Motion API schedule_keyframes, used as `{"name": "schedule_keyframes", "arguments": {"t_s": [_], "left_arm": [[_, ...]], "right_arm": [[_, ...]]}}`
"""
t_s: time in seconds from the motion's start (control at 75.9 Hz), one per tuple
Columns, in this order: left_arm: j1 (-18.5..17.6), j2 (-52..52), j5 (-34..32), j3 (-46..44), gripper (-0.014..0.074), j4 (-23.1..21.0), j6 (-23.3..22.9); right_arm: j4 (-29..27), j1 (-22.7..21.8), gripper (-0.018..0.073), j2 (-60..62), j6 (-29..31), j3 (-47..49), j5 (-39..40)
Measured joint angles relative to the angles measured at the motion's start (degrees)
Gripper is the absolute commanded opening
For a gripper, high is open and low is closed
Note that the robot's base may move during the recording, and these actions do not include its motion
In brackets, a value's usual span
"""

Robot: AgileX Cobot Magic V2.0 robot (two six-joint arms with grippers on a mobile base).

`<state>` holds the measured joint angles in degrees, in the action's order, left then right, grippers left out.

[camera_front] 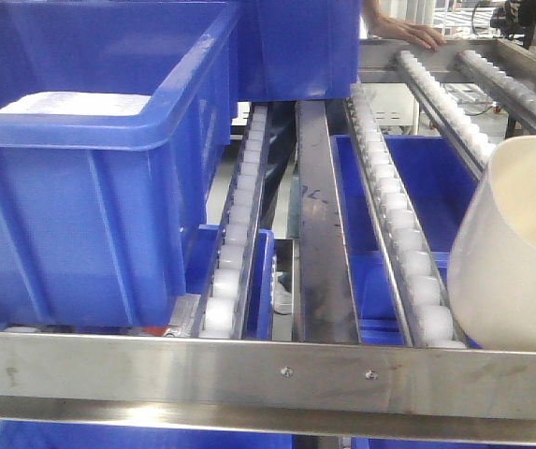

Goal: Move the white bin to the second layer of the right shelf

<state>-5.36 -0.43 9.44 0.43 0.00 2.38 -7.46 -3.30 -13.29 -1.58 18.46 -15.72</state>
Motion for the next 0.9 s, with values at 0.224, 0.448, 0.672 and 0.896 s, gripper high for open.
{"name": "schedule_keyframes", "arguments": {"t_s": [0.224, 0.448, 0.672, 0.896], "left_arm": [[0.0, 0.0, 0.0, 0.0, 0.0085, 0.0, 0.0], [0.0, 0.0, 0.0, 0.0, 0.0085, 0.0, 0.0], [0.0, 0.0, 0.0, 0.0, 0.0085, 0.0, 0.0], [0.0, 0.0, 0.0, 0.0, 0.0085, 0.0, 0.0]], "right_arm": [[-4.09, 0.0, 0.0055, 7.42, 0.0, -10.23, 1.27], [-5.47, 0.0, 0.0055, 13.84, 0.0, -18.6, 4.63], [-6.12, 0.0, 0.0055, 13.87, 0.0, -20.08, 8.15], [-6.25, 0.0, 0.0055, 13.87, 0.0, -20.08, 8.36]]}}
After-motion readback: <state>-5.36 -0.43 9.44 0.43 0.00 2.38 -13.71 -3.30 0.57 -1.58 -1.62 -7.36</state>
